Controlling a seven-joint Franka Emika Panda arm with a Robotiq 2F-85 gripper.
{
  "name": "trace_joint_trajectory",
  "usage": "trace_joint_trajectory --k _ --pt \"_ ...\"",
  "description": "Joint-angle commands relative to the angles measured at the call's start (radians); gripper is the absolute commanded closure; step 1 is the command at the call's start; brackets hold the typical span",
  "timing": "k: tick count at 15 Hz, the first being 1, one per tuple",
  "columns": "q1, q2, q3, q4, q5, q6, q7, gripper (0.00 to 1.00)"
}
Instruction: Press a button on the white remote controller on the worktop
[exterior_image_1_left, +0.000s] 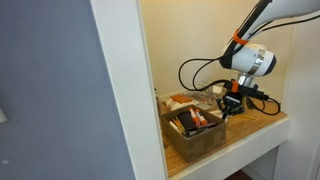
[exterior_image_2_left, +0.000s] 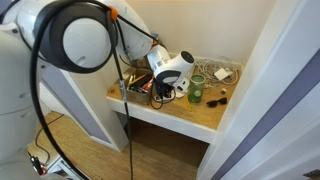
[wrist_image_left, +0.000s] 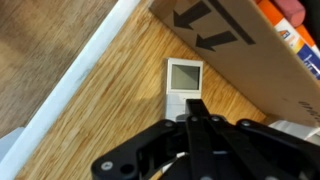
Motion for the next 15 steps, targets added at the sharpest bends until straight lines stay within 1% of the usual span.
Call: trace_joint_trajectory --k 1,15 --pt "-0.01 0.029 0.013 0.026 0.028 0.014 0.004 1.0" --pt "-0.014 0.069 0.008 0.06 0.047 0.026 0.033 1.0"
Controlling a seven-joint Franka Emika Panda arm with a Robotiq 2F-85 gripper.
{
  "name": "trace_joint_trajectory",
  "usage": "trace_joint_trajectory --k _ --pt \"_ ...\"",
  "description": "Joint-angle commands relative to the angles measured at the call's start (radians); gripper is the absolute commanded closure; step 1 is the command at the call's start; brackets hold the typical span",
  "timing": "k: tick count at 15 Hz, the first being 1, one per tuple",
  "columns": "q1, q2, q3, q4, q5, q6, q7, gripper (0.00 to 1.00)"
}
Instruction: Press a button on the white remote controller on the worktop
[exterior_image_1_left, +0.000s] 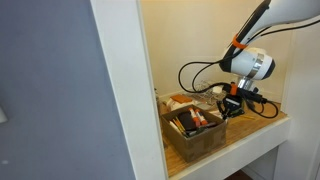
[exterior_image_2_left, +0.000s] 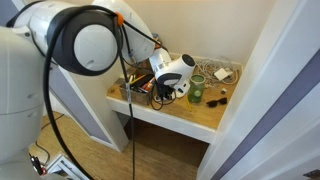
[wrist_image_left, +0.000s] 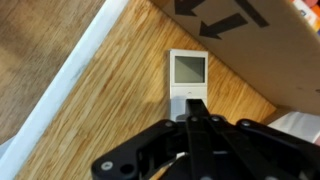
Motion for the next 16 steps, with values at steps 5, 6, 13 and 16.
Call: trace_joint_trajectory --k 5,6,13,16 --pt "-0.012 0.043 0.009 0.051 0.024 0.004 0.024 1.0" --pt "-0.011 0.046 0.009 0.053 0.023 0.003 0.027 1.0" --pt "-0.009 0.062 0.009 0.065 0.018 -0.001 0.034 1.0" --pt "-0.007 0.068 0.008 0.064 0.015 -0.001 0.038 1.0"
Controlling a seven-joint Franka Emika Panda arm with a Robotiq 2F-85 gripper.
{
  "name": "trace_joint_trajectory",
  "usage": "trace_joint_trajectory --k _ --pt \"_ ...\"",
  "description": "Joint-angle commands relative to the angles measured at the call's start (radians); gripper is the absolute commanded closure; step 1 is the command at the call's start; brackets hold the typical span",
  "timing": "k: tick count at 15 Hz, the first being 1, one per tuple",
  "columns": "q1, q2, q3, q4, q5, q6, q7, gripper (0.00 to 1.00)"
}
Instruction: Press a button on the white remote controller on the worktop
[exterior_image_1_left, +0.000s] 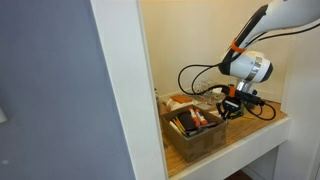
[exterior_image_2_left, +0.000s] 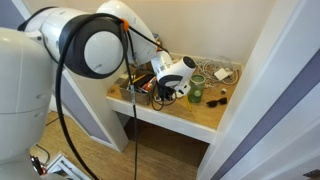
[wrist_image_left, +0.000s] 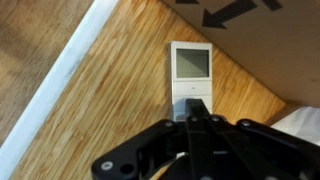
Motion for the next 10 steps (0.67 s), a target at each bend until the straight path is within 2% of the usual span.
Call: trace_joint_trajectory --k 1,7,10 --pt "-0.005 0.026 0.007 0.026 0.013 -0.001 0.016 1.0" --pt "-0.002 0.062 -0.006 0.038 0.002 -0.01 0.053 1.0" --pt "-0.015 0.014 0.008 0.027 0.019 -0.023 0.035 1.0"
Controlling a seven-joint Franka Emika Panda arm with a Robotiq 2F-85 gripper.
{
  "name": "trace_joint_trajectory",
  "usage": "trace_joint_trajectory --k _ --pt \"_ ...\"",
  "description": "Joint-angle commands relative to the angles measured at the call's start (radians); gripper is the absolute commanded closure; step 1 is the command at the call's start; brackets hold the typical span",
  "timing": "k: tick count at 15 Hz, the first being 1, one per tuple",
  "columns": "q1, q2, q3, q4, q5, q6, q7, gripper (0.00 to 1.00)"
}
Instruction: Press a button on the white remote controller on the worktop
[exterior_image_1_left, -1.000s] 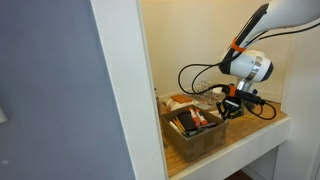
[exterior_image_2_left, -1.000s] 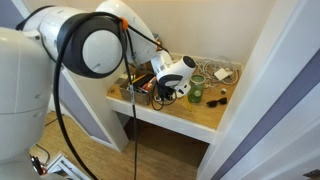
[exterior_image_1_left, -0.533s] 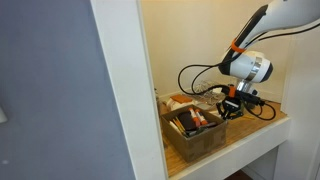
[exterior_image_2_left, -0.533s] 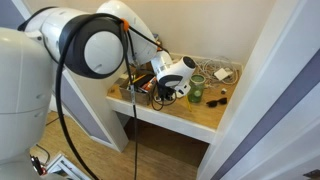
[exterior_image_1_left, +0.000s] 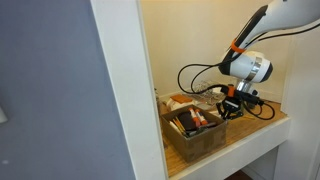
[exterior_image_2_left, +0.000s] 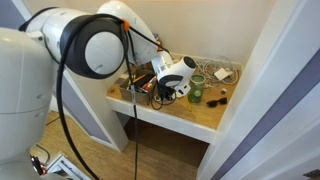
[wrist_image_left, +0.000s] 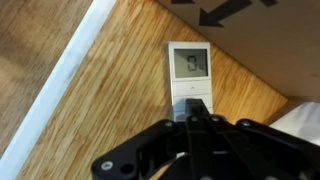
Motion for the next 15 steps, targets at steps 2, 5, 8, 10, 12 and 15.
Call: trace_joint_trajectory --k 2,5,8,10,12,15 --pt "-0.02 -0.036 0.016 0.004 0.026 -0.02 -0.019 1.0" --pt "-0.028 -0.095 0.016 -0.011 0.021 -0.051 -0.032 1.0" --pt "-0.028 -0.16 -0.001 -0.019 -0.007 -0.134 -0.039 1.0" --pt "-0.027 -0.204 -0.017 -0.022 -0.045 -0.206 -0.065 0.95" --pt "-0.025 -0.248 -0.025 -0.032 -0.066 -0.234 -0.12 0.7" --pt "-0.017 -0.318 -0.032 -0.057 -0.117 -0.239 -0.209 0.56"
